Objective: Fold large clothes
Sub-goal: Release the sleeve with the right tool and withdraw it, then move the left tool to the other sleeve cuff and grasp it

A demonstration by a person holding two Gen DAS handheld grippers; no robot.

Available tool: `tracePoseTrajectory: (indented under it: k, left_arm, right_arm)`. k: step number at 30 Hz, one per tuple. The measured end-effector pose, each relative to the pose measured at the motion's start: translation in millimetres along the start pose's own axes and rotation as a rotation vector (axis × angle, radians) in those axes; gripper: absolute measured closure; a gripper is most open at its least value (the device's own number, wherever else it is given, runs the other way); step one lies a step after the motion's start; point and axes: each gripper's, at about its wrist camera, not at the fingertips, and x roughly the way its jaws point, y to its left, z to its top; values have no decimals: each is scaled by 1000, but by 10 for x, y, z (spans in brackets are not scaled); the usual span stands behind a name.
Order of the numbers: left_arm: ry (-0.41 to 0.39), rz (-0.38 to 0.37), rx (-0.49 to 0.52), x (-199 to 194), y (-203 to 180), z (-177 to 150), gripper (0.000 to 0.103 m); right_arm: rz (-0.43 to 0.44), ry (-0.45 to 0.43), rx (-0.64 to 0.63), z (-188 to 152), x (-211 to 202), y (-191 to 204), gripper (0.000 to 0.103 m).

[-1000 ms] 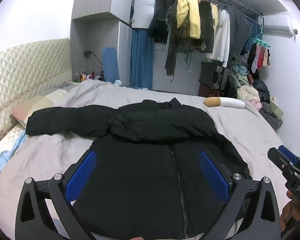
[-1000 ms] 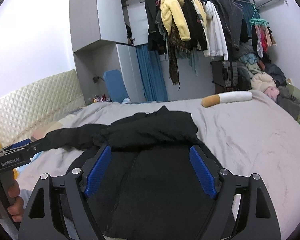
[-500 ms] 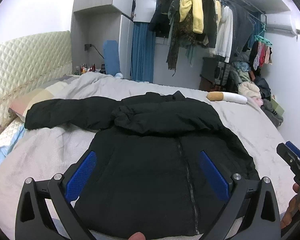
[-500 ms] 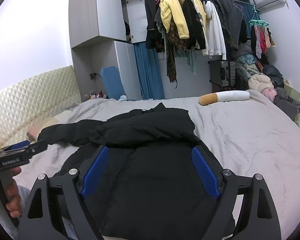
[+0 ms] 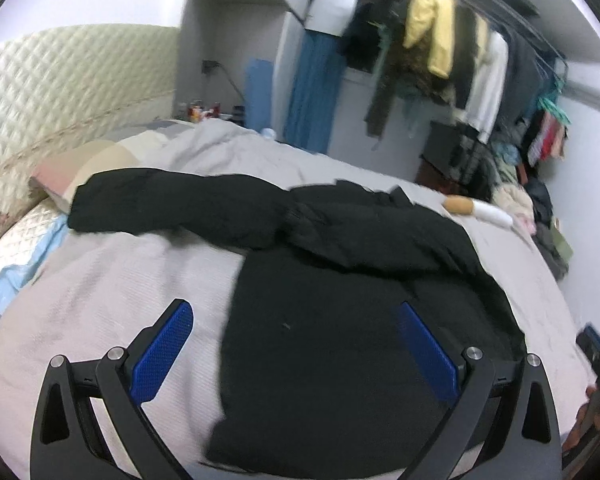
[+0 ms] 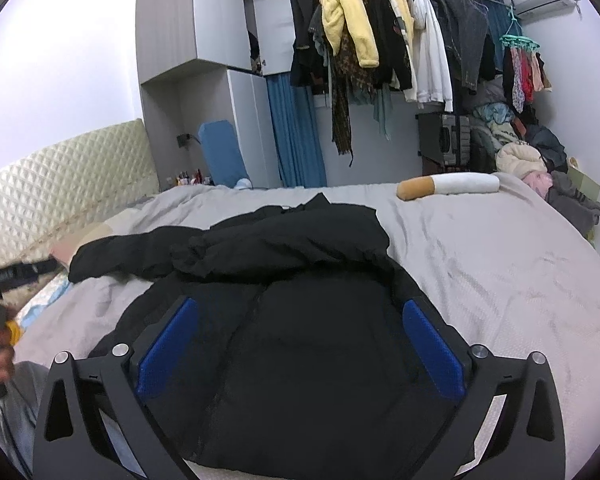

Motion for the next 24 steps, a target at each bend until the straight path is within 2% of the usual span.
tracePoseTrajectory:
  k: [4, 7, 10, 15, 18, 21, 24]
  left_arm:
    - [-19, 54, -26, 81, 456, 272, 1]
    - [1, 84, -56, 182, 868, 558, 1]
    - [-39, 130, -62, 222, 1209, 833, 1]
    - [-44, 159, -136, 520, 1886, 1238, 1]
    - [-24, 174, -188, 761, 2214, 1356, 1]
    - [-39, 252, -243, 1026, 2588, 1420, 1]
    - [-33, 280, -267, 1263, 2876, 1416, 1]
  right_arm:
    - [-4, 8, -2, -4, 21, 2, 0]
    - [-15, 6, -5, -13, 42, 15, 0]
    - [-12, 11, 16, -22, 92, 3, 0]
    - [-28, 5, 29, -12, 124, 15, 0]
    - [-45, 10, 22, -11, 167, 42, 0]
    - [-67, 31, 11, -24, 251, 81, 0]
    - [-83, 60, 7, -33, 362, 112, 0]
